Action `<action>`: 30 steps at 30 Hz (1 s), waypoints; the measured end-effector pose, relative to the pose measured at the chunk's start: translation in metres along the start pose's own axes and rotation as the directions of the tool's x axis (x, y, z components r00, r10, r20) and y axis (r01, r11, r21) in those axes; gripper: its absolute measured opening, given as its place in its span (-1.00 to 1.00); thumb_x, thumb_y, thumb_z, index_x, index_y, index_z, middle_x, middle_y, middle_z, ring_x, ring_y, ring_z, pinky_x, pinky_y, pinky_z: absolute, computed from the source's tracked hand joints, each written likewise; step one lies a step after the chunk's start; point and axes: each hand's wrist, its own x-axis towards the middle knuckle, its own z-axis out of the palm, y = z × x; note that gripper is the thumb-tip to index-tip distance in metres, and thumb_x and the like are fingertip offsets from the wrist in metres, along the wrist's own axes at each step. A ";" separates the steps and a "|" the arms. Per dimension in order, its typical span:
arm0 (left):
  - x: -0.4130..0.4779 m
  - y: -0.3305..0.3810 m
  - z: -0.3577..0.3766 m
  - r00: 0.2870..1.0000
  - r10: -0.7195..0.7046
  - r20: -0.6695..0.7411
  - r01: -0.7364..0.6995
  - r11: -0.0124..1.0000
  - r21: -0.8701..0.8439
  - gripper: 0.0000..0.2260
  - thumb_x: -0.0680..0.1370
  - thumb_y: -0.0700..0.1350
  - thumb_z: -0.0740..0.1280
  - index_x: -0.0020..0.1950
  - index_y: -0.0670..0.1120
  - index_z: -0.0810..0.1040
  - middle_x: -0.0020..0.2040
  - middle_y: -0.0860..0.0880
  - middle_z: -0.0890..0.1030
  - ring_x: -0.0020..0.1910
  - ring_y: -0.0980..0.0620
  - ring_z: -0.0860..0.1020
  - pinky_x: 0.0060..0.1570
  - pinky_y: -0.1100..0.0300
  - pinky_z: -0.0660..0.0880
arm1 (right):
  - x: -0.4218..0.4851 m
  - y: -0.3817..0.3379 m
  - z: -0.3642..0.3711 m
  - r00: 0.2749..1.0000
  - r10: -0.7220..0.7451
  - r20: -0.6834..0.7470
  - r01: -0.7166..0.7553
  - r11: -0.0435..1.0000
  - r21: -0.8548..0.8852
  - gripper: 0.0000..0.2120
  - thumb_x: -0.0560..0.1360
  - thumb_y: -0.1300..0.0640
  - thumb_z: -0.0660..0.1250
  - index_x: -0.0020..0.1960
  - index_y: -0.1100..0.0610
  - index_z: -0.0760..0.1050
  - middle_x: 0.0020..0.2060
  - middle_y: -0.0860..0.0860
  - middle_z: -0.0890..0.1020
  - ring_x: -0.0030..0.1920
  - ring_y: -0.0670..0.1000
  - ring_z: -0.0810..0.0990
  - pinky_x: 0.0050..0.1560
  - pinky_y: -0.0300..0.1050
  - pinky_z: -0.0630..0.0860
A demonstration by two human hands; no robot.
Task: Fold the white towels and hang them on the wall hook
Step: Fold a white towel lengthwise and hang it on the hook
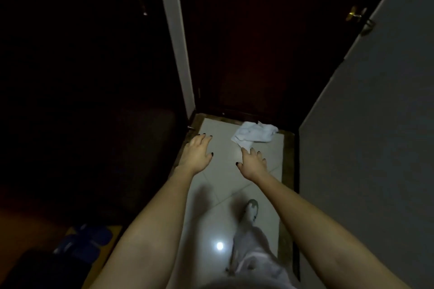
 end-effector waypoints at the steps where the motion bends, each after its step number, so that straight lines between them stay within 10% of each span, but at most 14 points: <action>1: 0.021 0.008 0.008 1.000 0.010 0.024 -0.010 1.000 0.000 -0.45 0.59 -0.03 0.22 0.54 -0.07 0.12 0.54 -0.10 0.14 0.51 -0.08 0.09 0.47 0.01 0.08 | 0.015 0.010 -0.003 1.000 0.023 0.009 -0.023 1.000 0.007 -0.45 0.61 -0.03 0.17 0.52 0.09 0.10 0.44 0.20 0.25 0.41 0.27 0.22 0.35 0.22 0.25; 15: 0.296 0.077 0.086 0.957 0.075 0.279 -0.075 0.997 -0.011 -0.43 0.59 -0.02 0.23 0.54 -0.09 0.11 0.55 -0.12 0.12 0.51 -0.10 0.11 0.43 0.01 0.14 | 0.244 0.138 -0.083 0.976 0.163 0.146 -0.177 0.980 0.094 -0.42 0.64 0.05 0.16 0.57 0.11 0.01 0.49 0.19 0.20 0.47 0.24 0.20 0.44 0.15 0.21; 24: 0.474 0.040 0.179 0.947 0.011 0.322 0.029 0.992 -0.121 -0.46 0.60 -0.08 0.25 0.53 -0.13 0.15 0.49 -0.14 0.24 0.47 -0.10 0.18 0.40 0.10 0.18 | 0.445 0.200 -0.049 0.958 0.193 0.214 -0.202 0.979 0.021 -0.41 0.64 0.00 0.14 0.58 0.08 -0.01 0.52 0.18 0.16 0.48 0.27 0.15 0.41 0.17 0.21; 30: 0.601 0.006 0.295 0.904 0.156 0.398 -0.141 0.988 -0.067 -0.45 0.62 0.00 0.19 0.55 -0.11 0.09 0.52 -0.11 0.19 0.50 -0.07 0.15 0.43 0.05 0.16 | 0.598 0.248 0.016 0.959 0.246 0.140 -0.257 0.964 0.063 -0.44 0.63 0.03 0.16 0.56 0.10 0.06 0.49 0.19 0.22 0.42 0.25 0.25 0.37 0.09 0.26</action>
